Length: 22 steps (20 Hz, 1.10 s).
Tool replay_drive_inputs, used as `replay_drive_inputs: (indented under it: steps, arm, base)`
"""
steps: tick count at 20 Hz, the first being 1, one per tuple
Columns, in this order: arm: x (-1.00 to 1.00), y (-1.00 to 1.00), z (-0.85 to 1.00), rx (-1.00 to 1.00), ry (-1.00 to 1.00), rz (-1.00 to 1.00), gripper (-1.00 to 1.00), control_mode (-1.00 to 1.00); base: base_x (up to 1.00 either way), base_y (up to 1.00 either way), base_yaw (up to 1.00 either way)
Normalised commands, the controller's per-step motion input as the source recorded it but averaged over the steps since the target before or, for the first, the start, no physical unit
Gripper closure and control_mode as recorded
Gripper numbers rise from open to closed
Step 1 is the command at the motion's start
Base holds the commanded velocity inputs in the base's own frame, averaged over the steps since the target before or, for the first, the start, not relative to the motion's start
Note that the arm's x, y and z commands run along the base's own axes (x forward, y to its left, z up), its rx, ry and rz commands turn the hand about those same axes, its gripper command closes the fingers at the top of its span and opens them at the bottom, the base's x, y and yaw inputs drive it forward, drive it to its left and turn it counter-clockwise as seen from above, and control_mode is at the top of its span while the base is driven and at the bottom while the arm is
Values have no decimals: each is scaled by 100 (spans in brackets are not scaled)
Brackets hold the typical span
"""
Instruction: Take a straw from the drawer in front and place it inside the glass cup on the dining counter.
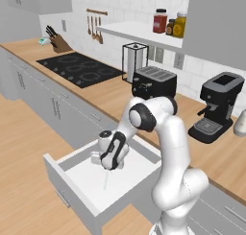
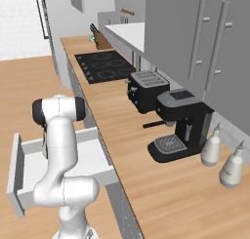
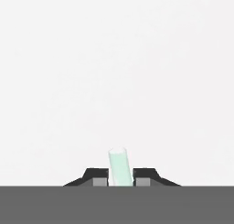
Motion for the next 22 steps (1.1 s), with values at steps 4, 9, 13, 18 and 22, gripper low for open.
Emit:
replay_drive_inputs:
  steps: [4,9,13,18,22]
  arm:
    - [-31,-2,-57,0,-11,0,100,-100]
    - [-16,-1,35,2,-12,-3,100,-100]
    - [0,0,100,6,-8,-9,100,-100]
    - [-7,0,100,5,-1,-11,100,-100]
    - [-2,0,100,4,0,-8,100,-100]
  base:
    - [0,0,0]
    - [0,0,0]
    - [0,0,0]
    - [0,0,0]
    - [0,0,0]
